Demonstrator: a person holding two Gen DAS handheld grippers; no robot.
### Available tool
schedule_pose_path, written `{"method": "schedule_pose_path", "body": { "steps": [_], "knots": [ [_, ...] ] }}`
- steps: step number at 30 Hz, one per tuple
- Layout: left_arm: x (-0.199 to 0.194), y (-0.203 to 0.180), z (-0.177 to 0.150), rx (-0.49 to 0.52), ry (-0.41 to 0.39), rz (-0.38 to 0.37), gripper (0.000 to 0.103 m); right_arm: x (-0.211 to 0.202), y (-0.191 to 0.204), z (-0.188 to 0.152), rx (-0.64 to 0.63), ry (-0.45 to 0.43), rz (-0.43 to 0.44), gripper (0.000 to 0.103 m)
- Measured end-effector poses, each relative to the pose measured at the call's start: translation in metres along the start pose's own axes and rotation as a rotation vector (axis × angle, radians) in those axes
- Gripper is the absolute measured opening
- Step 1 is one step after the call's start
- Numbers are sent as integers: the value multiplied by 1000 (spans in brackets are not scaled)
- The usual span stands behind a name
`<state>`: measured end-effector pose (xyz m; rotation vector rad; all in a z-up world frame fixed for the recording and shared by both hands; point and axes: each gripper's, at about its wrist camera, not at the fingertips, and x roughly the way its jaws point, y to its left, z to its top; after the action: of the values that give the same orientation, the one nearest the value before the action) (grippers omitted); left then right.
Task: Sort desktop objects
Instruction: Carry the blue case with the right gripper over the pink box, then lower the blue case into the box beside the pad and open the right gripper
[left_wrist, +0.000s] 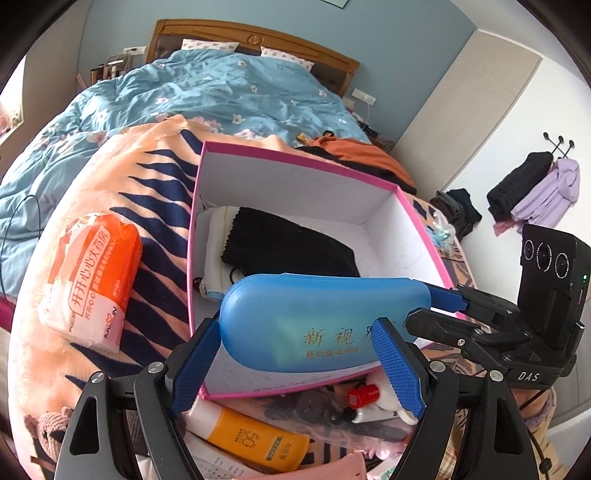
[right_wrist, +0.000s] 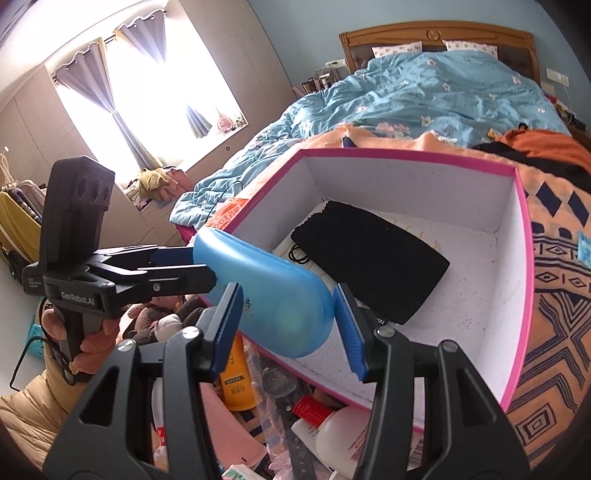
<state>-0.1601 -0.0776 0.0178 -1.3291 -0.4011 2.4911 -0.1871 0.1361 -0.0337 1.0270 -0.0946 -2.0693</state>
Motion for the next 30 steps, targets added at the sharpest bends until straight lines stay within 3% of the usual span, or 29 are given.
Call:
{"method": "schedule_pose_path", "body": {
  "steps": [11,21,24,30],
  "knots": [
    [10,-5,3,33,14,62,85,12,-15,0,38,34,21,53],
    [24,-24,0,155,36,219,80,28,-24,-2,70,81,31,54],
    [29,-27,-2,180,33,261,80,39,-24,-1,62,110,14,47],
    [23,-19,-1,162,5,235,80,54,-29,-1,64,134,-35,47]
  ]
}}
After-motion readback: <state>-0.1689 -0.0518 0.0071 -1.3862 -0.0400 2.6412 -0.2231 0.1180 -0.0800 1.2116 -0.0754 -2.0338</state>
